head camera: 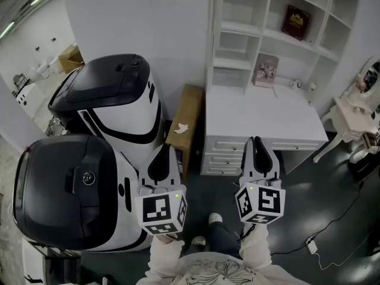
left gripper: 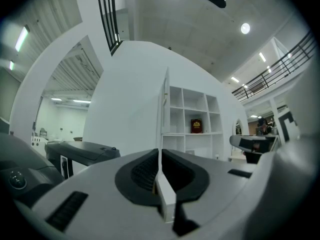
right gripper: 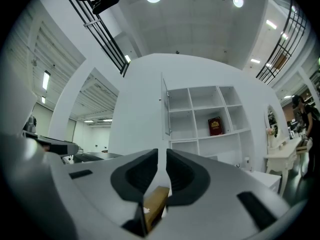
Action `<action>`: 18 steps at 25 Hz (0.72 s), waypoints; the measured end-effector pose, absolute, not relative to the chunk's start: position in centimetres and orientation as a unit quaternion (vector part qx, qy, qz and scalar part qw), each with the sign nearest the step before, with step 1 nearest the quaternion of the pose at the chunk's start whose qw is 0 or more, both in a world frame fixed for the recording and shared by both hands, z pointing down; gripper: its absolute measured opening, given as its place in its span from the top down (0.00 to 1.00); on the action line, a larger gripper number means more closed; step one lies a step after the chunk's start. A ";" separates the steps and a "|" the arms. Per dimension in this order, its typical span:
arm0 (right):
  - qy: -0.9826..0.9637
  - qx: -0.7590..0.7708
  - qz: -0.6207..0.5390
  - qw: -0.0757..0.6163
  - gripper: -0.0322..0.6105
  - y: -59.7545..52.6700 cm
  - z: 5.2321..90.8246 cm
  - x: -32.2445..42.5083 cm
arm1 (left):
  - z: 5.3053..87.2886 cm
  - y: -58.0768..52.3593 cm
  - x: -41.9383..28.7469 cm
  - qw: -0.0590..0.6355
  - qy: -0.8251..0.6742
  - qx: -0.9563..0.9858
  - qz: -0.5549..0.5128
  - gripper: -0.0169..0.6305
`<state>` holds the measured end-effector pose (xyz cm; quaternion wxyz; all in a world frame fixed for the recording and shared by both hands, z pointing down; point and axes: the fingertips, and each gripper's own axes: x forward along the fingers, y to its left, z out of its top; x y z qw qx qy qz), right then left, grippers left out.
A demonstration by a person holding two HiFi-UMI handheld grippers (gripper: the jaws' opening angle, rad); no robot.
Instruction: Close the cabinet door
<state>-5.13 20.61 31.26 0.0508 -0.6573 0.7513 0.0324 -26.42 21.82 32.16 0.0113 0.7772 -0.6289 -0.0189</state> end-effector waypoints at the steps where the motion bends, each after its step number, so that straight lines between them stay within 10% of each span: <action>1: 0.751 -0.657 0.032 0.050 0.89 20.3 31.3 -5.0 | 32.3 21.5 -26.4 0.013 -0.629 0.777 -0.018 0.94; 18: 0.769 -0.637 0.030 0.050 0.89 8.4 31.6 -3.0 | 32.5 10.9 -24.3 0.004 -0.649 0.761 -0.013 0.94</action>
